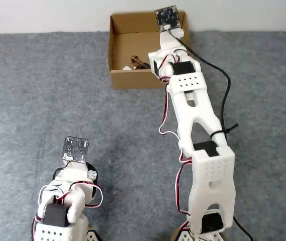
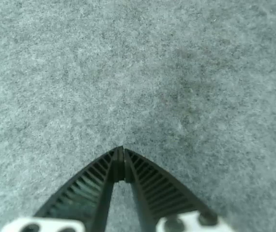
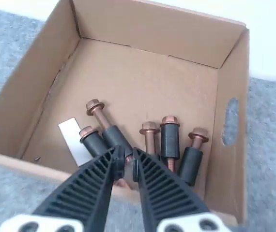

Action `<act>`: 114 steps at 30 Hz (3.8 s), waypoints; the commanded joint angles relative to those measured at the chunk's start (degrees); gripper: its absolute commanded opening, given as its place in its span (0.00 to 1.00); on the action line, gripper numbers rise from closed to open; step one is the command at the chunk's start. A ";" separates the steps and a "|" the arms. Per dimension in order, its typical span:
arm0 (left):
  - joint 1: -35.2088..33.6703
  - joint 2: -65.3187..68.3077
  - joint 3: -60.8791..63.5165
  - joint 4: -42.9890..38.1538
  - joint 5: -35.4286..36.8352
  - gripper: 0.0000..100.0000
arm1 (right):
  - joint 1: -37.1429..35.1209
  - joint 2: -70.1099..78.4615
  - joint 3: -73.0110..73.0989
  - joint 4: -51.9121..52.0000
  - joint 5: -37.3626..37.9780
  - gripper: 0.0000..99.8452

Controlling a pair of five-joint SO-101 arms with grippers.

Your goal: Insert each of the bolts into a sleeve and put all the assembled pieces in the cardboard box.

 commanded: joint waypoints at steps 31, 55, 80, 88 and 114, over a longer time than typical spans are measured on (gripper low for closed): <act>-0.35 -0.44 -0.22 0.26 -0.26 0.00 | 15.52 -36.18 -2.02 58.68 -12.48 0.01; -0.35 -0.44 -0.22 0.26 -0.26 0.00 | 17.19 -100.00 91.08 14.64 -10.46 0.01; -0.35 -0.44 -0.22 0.26 -0.26 0.00 | 16.75 -139.74 130.11 18.59 0.53 0.01; -0.35 -0.44 -0.22 0.26 -0.26 0.00 | 17.10 -138.68 130.11 26.33 -2.46 0.01; -0.35 -0.44 -0.22 0.26 -0.26 0.00 | 17.10 -138.68 130.11 30.46 -2.37 0.01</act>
